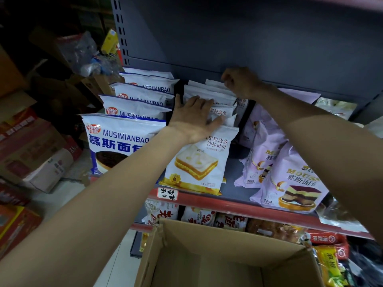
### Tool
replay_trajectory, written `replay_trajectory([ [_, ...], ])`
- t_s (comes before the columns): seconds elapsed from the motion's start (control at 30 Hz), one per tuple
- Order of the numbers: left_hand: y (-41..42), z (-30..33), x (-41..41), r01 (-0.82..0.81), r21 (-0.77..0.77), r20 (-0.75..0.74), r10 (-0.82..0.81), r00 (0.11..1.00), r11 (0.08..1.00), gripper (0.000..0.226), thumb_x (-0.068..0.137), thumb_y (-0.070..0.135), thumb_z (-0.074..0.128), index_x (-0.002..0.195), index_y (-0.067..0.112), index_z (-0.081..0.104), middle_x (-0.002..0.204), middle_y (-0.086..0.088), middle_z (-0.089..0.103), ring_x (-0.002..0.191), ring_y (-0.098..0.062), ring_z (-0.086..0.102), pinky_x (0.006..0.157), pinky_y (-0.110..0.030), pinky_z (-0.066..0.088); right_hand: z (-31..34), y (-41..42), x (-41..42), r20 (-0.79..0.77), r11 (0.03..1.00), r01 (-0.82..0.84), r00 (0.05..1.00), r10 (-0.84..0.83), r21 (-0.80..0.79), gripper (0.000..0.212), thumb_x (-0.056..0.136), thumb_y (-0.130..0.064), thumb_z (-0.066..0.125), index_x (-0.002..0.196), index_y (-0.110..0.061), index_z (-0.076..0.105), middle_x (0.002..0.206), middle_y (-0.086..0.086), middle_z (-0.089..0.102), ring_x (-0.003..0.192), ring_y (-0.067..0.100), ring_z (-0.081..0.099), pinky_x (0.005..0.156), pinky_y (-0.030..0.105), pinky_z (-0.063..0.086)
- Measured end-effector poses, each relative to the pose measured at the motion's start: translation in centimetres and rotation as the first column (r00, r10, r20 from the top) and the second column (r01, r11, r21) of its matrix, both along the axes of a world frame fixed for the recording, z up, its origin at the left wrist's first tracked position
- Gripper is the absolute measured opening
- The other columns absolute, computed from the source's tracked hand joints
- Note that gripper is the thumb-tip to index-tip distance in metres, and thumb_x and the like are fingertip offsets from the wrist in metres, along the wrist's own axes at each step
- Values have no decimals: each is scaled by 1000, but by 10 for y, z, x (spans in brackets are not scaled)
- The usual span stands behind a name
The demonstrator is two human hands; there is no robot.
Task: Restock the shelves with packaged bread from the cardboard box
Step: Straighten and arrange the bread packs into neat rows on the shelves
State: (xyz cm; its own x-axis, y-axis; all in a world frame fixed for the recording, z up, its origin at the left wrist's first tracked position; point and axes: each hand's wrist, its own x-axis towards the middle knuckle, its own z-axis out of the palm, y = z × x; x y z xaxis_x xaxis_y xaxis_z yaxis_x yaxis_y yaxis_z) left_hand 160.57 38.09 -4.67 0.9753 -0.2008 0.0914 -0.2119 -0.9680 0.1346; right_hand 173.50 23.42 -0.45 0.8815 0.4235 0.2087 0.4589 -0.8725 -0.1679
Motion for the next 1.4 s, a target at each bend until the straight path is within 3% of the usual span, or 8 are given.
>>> replay_trajectory([
  [0.23, -4, -5, -1, -26, 86, 84, 18, 996, 996, 65, 96, 57, 18, 149, 20, 20, 151, -3, 31, 142, -24, 17, 115, -54, 2, -14, 15, 13, 3, 983, 118, 993, -118, -140, 23, 94, -9, 49, 111, 1, 60, 116, 17, 61, 105, 33, 57, 90, 38, 48],
  [0.47, -3, -8, -2, -9, 99, 131, -4, 991, 995, 63, 97, 54, 19, 149, 19, 20, 150, -6, 32, 141, -24, 20, 114, -50, 6, -17, 17, 15, 285, 924, 283, 936, -207, -257, 16, 89, -3, 55, 99, 0, 67, 105, 20, 66, 98, 35, 62, 74, 33, 46],
  [0.7, -3, -13, -2, -15, 101, 167, -2, 986, 995, 63, 97, 54, 20, 149, 17, 21, 149, -6, 33, 139, -24, 22, 114, -44, 15, -19, 9, 14, 298, 924, 163, 953, -57, -345, 20, 90, -7, 50, 98, -8, 68, 106, 14, 66, 98, 34, 61, 74, 33, 41],
  [0.87, -3, -14, -3, -3, 105, 178, -16, 984, 994, 62, 98, 53, 20, 148, 17, 22, 148, -6, 34, 139, -25, 22, 114, -44, 13, 8, -13, 8, 32, 969, -167, 984, 176, -184, 28, 85, -27, 66, 105, -10, 57, 101, 10, 66, 94, 26, 60, 78, 31, 42],
  [0.93, -2, -15, -1, 0, 116, 190, -22, 982, 993, 62, 97, 53, 20, 147, 17, 24, 147, -6, 36, 138, -25, 23, 114, -46, 11, 20, -29, 9, 47, 944, -232, 967, 249, -236, 31, 84, -26, 68, 107, -9, 56, 98, 9, 67, 89, 27, 62, 77, 32, 44],
  [1.07, -2, -16, 2, 2, 160, 220, -37, 975, 987, 68, 94, 57, 11, 145, 16, 29, 143, -5, 40, 136, -26, 27, 115, -49, 9, 20, -57, 14, 92, 919, -197, 966, 241, -341, 37, 80, -30, 71, 108, -9, 57, 94, 6, 70, 86, 27, 65, 73, 31, 44],
  [1.2, -2, -16, 0, -10, 166, 256, -33, 966, 986, 92, 74, 57, -9, 141, 16, 36, 138, -7, 46, 131, -27, 34, 113, -48, 13, 13, -55, 21, 54, 944, -182, 977, 204, -276, 37, 78, -26, 74, 106, -8, 58, 95, 1, 73, 90, 22, 66, 76, 29, 44],
  [1.4, -3, -18, 0, -30, 161, 257, -13, 966, 987, 91, 74, 56, -9, 141, 15, 37, 137, -7, 48, 129, -28, 36, 111, -44, 19, 8, -54, 23, 44, 972, -126, 990, 137, -197, 33, 77, -18, 75, 102, -5, 59, 94, 8, 72, 91, 26, 65, 78, 33, 46],
])
